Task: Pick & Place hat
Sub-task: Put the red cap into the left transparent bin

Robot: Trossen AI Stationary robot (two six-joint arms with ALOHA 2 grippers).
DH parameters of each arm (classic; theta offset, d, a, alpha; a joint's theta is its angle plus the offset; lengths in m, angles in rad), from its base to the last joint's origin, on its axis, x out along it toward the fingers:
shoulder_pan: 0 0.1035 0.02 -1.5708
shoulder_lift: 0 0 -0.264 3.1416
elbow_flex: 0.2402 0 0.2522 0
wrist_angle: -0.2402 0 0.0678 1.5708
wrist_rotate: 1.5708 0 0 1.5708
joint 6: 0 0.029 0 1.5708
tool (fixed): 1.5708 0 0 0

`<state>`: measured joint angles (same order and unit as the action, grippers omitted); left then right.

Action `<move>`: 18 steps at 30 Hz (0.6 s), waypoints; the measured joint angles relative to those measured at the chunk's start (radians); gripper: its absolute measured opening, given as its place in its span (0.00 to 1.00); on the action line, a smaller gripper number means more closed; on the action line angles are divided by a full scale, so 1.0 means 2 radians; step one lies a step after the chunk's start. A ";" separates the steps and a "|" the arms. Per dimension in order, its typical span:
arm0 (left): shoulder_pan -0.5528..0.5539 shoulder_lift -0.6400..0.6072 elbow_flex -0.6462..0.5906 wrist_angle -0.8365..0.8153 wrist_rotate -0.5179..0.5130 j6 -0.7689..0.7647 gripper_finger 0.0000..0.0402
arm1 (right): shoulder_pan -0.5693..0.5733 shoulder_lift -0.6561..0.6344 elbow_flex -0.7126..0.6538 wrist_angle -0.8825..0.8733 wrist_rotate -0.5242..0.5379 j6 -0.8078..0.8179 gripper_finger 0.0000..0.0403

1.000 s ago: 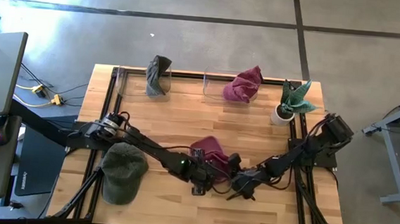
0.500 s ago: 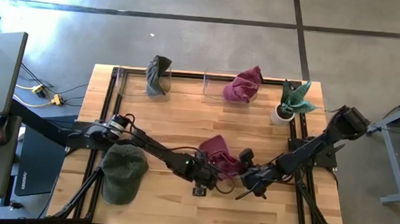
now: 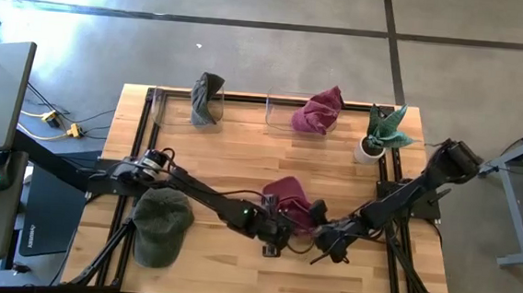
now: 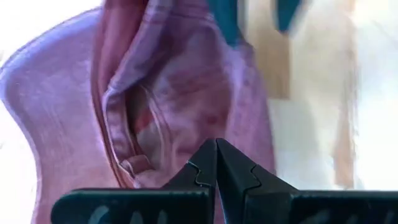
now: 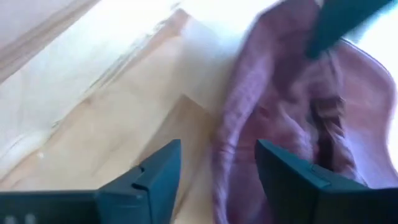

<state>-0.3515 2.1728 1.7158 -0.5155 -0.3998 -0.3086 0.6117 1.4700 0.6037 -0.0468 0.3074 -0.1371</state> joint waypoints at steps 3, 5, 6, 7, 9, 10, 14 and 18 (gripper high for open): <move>0.013 0.014 -0.001 0.005 0.003 -0.017 0.00 | 0.000 0.035 0.000 0.034 0.011 -0.024 0.52; 0.019 0.014 -0.002 0.008 0.010 -0.020 0.00 | -0.002 0.060 0.000 0.045 0.025 -0.032 0.49; 0.022 0.013 -0.001 0.013 0.013 -0.022 0.00 | -0.004 0.069 0.000 0.047 0.033 -0.032 0.46; 0.024 0.013 -0.001 0.017 0.014 -0.023 0.00 | -0.006 0.075 0.001 0.051 0.040 -0.032 0.42; 0.026 0.019 -0.005 0.017 0.015 -0.027 0.00 | -0.008 0.081 0.002 0.051 0.047 -0.031 0.33; 0.027 0.022 -0.009 0.009 0.013 -0.028 0.00 | -0.008 0.081 0.001 0.051 0.049 -0.032 0.28; 0.029 0.020 -0.024 0.018 0.009 -0.027 0.00 | -0.008 0.070 0.001 0.045 0.037 -0.034 0.06; 0.029 0.022 -0.038 0.022 -0.002 -0.011 0.00 | -0.008 0.050 0.001 0.061 -0.023 -0.034 0.09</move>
<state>-0.2936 2.2158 1.6392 -0.4716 -0.4033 -0.3298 0.5949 1.5698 0.6060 0.0748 0.2615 -0.2042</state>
